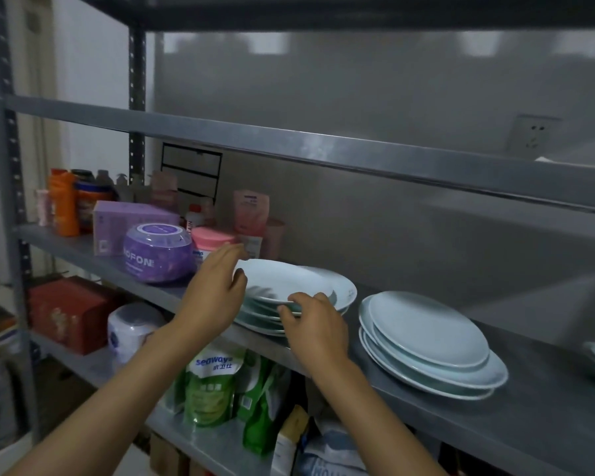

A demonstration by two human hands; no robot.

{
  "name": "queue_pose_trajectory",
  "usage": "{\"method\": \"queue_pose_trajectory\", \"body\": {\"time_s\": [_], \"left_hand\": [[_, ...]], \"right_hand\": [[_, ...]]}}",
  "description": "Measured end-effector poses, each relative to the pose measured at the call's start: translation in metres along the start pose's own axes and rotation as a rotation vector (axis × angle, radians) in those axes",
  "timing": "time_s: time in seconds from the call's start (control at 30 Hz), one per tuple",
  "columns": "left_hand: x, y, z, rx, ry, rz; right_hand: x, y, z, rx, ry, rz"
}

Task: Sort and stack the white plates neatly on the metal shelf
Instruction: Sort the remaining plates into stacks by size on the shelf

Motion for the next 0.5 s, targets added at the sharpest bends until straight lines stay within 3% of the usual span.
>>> {"method": "queue_pose_trajectory", "body": {"time_s": [0.1, 0.23, 0.5], "left_hand": [[0.005, -0.002, 0.015, 0.016, -0.002, -0.011], [0.019, -0.006, 0.047, 0.094, -0.048, 0.006], [0.085, -0.023, 0.137, 0.345, -0.149, -0.083]], "right_hand": [[-0.011, 0.002, 0.004, -0.019, 0.054, -0.023], [-0.039, 0.007, 0.02, -0.036, 0.044, 0.08], [-0.108, -0.005, 0.107, -0.096, -0.226, 0.26]]}}
Point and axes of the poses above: each hand's wrist, its own y-axis towards the middle knuckle, its own x-axis out of the palm, z = x × y, the point moved 1 cm from there along y, towards the middle knuckle, and after that the axes turned 6 degrees about z, right-handed, at the moved point
